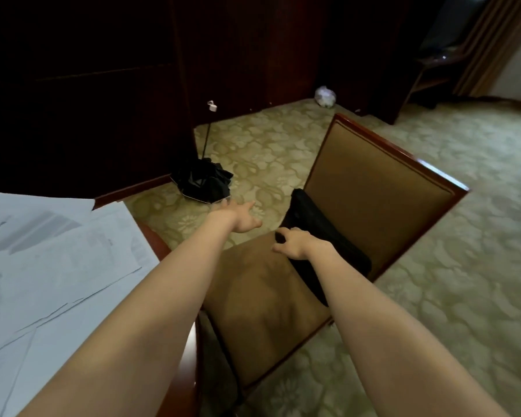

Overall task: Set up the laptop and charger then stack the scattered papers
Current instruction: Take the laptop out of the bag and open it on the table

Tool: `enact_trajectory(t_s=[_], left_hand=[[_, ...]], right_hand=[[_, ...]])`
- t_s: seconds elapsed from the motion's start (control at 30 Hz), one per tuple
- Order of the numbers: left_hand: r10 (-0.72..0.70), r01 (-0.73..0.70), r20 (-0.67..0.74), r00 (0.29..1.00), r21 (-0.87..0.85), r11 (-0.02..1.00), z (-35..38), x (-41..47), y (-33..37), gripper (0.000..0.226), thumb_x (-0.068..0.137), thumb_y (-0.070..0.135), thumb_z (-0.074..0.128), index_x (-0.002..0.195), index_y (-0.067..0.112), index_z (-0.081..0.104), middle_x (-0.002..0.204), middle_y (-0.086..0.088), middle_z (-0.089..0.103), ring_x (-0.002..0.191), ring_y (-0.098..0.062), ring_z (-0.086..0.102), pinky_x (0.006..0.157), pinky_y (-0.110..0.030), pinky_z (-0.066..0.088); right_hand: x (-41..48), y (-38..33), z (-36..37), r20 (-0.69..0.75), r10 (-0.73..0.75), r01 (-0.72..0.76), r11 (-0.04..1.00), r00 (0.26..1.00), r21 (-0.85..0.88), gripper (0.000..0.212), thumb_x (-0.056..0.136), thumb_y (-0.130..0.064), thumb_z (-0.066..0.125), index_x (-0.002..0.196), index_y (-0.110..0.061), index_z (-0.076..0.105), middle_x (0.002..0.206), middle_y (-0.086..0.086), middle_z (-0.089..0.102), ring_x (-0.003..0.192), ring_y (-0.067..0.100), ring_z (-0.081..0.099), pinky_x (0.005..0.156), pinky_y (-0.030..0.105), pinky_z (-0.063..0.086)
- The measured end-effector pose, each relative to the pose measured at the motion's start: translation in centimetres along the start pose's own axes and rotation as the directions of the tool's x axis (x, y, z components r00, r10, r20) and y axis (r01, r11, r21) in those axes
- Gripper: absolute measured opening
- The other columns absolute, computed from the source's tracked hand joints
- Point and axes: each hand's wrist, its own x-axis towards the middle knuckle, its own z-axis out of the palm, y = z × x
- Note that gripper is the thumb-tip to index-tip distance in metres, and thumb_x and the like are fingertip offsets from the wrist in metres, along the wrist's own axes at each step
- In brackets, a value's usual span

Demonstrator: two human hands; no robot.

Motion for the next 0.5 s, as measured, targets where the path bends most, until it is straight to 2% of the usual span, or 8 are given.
enact_trajectory(t_s=[0.13, 0.3, 0.5], left_hand=[[0.059, -0.060, 0.084, 0.995, 0.008, 0.998, 2.2, 1.7, 2.5, 0.067, 0.095, 0.053, 0.033, 0.150, 0.031, 0.001, 0.157, -0.013, -0.002, 0.145, -0.033, -0.003, 0.116, -0.048, 0.005], [0.068, -0.070, 0.162, 0.984, 0.006, 0.998, 5.0, 2.9, 6.7, 0.067, 0.095, 0.051, 0.034, 0.149, 0.031, 0.000, 0.157, -0.015, -0.002, 0.145, -0.035, 0.000, 0.117, -0.049, 0.008], [0.095, -0.095, 0.214, 0.972, -0.009, 0.995, 7.3, 4.2, 14.4, 0.065, 0.096, 0.051, 0.033, 0.150, 0.032, 0.001, 0.157, -0.013, -0.002, 0.145, -0.034, -0.002, 0.115, -0.049, 0.005]], right_hand=[[-0.2, 2.8, 2.4, 0.056, 0.042, -0.044, 0.999, 0.998, 0.028, 0.065, 0.094, -0.047, 0.042, 0.150, -0.027, 0.014, 0.156, 0.010, 0.015, 0.141, 0.036, 0.020, 0.112, 0.055, 0.023], [-0.8, 8.1, 4.5, 0.100, 0.087, -0.094, 0.993, 0.991, 0.075, 0.063, 0.096, -0.043, 0.042, 0.150, -0.028, 0.013, 0.156, 0.008, 0.014, 0.141, 0.034, 0.019, 0.112, 0.055, 0.023], [-1.1, 16.4, 5.2, 0.180, 0.149, -0.159, 0.987, 0.972, 0.039, 0.063, 0.097, -0.039, 0.042, 0.150, -0.028, 0.010, 0.156, 0.009, 0.014, 0.141, 0.035, 0.019, 0.112, 0.055, 0.023]])
